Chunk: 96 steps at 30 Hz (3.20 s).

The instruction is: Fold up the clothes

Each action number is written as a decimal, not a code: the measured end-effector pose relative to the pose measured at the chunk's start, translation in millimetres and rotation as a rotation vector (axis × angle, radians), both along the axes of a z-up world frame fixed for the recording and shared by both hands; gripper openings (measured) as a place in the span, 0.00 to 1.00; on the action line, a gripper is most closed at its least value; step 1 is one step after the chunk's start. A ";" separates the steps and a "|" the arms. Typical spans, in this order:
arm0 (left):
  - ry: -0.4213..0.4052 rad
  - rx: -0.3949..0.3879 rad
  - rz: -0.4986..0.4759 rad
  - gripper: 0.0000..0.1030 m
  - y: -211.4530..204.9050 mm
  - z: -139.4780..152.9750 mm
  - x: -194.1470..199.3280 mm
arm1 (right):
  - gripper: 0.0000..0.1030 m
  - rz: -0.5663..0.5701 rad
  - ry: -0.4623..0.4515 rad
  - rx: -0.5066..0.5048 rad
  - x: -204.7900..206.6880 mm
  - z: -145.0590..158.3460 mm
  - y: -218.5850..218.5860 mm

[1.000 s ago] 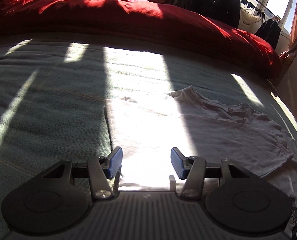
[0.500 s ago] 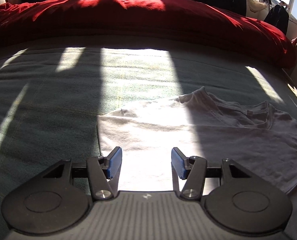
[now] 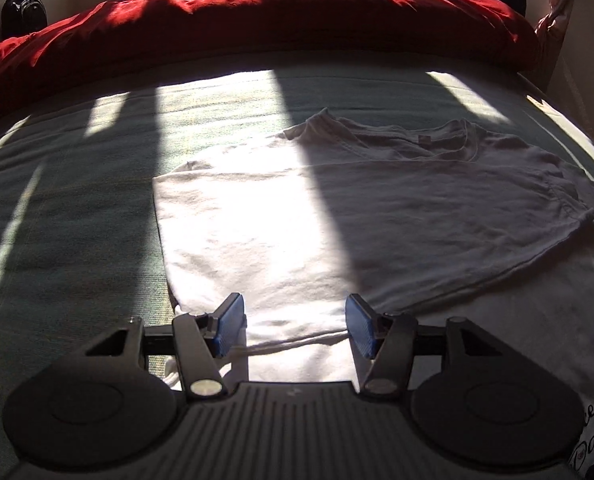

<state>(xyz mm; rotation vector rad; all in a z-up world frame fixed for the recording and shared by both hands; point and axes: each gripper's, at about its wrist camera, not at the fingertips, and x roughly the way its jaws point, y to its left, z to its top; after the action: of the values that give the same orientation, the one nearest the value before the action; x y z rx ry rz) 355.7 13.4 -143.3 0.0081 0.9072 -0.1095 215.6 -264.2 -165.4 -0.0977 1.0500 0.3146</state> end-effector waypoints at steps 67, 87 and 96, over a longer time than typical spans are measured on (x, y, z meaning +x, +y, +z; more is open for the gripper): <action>-0.122 0.132 -0.193 0.61 -129.3 77.4 -94.2 | 1.00 -0.514 -0.127 0.423 86.6 53.5 -233.5; 0.002 0.107 -0.525 0.61 -263.5 35.4 -78.7 | 0.94 -1.053 -0.201 0.704 -13.4 -17.8 -458.4; 0.016 0.128 -0.521 0.61 -268.6 28.2 -77.2 | 0.94 -1.134 -0.310 0.828 -4.4 -45.8 -486.6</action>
<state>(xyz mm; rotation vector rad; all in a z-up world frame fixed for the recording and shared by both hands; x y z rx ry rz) 278.5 -255.2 -115.1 0.3642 0.9100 -0.5362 211.3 -750.8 -211.2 1.1252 0.4748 -0.3157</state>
